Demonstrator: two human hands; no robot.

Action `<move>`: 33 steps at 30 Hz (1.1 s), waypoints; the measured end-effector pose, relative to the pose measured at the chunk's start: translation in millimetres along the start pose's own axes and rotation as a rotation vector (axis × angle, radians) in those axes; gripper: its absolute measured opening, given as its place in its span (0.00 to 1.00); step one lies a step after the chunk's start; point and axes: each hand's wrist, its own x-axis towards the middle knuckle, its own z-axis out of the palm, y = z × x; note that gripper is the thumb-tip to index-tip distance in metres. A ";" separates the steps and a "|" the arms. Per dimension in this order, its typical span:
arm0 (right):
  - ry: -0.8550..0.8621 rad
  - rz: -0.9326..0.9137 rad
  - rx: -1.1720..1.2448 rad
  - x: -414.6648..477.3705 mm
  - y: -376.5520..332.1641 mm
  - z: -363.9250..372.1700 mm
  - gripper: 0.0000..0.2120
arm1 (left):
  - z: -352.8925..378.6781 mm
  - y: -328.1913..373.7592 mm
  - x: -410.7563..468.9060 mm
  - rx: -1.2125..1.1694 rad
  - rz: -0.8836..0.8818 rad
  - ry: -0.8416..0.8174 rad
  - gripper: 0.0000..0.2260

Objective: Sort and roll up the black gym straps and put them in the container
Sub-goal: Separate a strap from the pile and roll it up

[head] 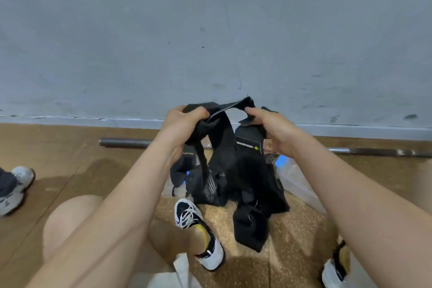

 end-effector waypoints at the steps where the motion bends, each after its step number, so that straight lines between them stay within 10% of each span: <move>1: -0.045 -0.010 -0.022 -4.9 -6.5 8.5 0.21 | 1.3 0.6 -4.1 0.003 0.031 -0.048 0.03; 10: 0.012 -0.217 -0.243 32.1 -18.6 78.8 0.15 | -25.9 -9.4 40.1 0.020 -0.107 -0.022 0.08; 20: -0.174 0.248 0.183 216.9 12.8 171.3 0.14 | -93.4 -71.2 224.5 0.270 -0.215 -0.028 0.07; 33: -0.136 0.056 -0.507 204.5 -50.0 228.2 0.23 | -154.3 -38.7 177.1 -0.389 -0.574 0.215 0.09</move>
